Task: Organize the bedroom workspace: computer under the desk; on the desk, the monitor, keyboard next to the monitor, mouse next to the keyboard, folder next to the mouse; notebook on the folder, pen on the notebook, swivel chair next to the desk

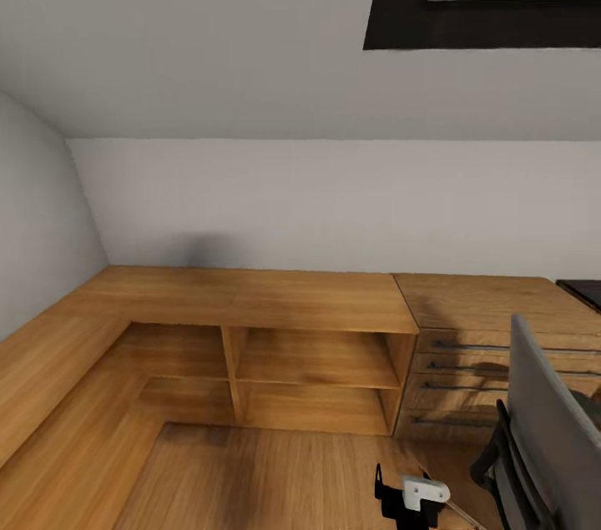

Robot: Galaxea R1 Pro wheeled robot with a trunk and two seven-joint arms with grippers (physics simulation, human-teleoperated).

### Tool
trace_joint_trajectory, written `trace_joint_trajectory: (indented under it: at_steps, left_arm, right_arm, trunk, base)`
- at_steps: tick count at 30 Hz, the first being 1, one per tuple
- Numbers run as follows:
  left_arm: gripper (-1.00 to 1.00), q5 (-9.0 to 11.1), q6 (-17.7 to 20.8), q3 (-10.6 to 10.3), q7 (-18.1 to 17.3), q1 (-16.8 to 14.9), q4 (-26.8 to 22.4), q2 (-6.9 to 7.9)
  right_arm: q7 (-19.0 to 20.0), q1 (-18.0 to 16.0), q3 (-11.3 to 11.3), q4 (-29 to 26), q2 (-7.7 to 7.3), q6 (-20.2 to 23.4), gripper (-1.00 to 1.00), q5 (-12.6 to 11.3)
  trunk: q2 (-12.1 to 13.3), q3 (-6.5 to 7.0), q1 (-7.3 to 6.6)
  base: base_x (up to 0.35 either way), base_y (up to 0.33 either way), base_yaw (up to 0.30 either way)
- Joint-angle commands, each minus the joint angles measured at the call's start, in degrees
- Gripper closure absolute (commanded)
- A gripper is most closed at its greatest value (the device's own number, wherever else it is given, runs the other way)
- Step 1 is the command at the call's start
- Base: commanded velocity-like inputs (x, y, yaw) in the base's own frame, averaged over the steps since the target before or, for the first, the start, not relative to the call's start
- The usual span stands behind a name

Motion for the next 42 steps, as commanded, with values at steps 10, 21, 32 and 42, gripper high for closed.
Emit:
trace_joint_trajectory:
  at_steps: [10, 21, 32, 42]
  left_arm:
    - [-1.0, 0.26, -0.11, -0.49, 0.46, -0.01, -0.1, 0.05]
    - [-1.0, 0.26, -0.04, -0.49, 0.46, -0.01, -0.1, 0.05]
    - [-1.0, 0.23, -0.04, -0.54, 0.45, 0.0, -0.1, 0.02]
    - [-1.0, 0.2, -0.03, -0.55, 0.44, 0.01, -0.1, 0.05]
  right_arm:
    - [-0.13, -0.09, 0.5, -0.13, -0.02, 1.95, -1.0, -0.54]
    - [-0.13, -0.08, 0.42, -0.13, -0.16, 2.05, -1.0, -0.64]
    - [-0.09, -0.07, 0.41, -0.13, -0.17, 2.06, -1.0, -0.88]
    - [-0.09, -0.07, 0.41, -0.13, -0.17, 2.06, -1.0, -0.9]
  trunk:
    - [-0.05, -0.07, 0.0]
    - [-0.05, -0.3, 0.0]
    - [-0.05, -0.59, 0.0]
    - [-0.05, -0.9, 0.0]
  base:
    - [0.0, 0.206, -0.297]
    - [0.076, 0.317, -0.297]
    - [0.227, 0.254, -0.293]
    - [0.053, 0.065, -0.281]
